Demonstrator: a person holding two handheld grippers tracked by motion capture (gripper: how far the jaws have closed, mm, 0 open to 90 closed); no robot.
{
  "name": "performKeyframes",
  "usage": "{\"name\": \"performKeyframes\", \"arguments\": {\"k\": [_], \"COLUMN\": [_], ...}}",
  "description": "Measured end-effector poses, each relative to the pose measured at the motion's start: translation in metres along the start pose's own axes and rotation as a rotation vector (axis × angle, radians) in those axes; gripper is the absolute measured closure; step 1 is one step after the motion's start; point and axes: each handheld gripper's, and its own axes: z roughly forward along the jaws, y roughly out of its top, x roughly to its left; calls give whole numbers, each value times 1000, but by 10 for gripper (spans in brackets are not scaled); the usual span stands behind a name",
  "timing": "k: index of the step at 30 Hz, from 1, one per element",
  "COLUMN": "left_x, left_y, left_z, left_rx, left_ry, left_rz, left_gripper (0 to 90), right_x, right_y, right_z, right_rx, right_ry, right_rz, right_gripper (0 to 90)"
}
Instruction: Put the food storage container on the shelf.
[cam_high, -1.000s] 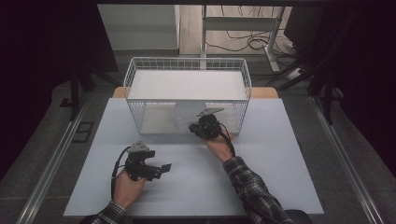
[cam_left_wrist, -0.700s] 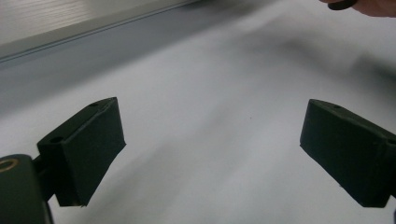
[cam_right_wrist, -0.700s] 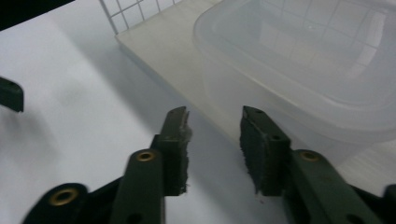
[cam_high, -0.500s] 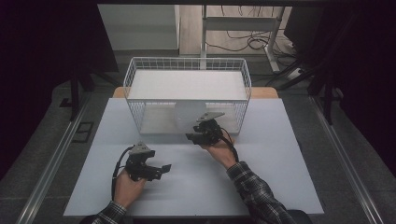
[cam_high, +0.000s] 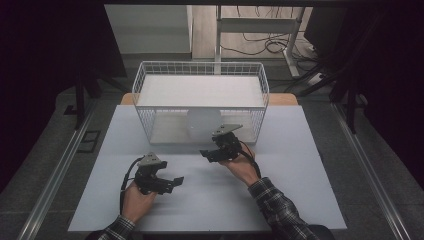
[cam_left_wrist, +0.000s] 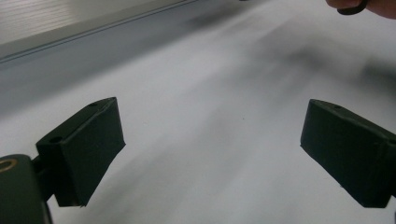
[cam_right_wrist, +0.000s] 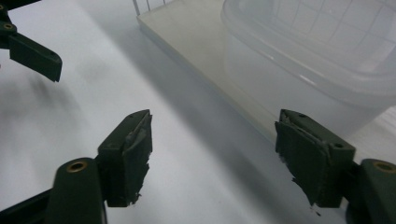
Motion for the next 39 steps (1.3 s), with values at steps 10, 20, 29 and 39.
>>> {"name": "performKeyframes", "arguments": {"k": [10, 20, 29, 39], "left_x": [1, 0, -2, -5], "left_y": [0, 0, 2, 3], "left_z": [-1, -1, -3, -5], "left_rx": [-23, -14, -22, -25], "left_ry": [-3, -14, -31, -56], "left_rz": [1, -17, -12, -28], "left_gripper": [38, 36, 27, 3], "right_x": [3, 10, 11, 14], "right_y": [-8, -16, -21, -29], "right_z": [-8, -18, -35, -51], "right_rx": [11, 17, 4, -1], "right_ry": [11, 40, 43, 43], "right_rz": [0, -1, -3, 9], "right_gripper": [136, 71, 56, 35]}}
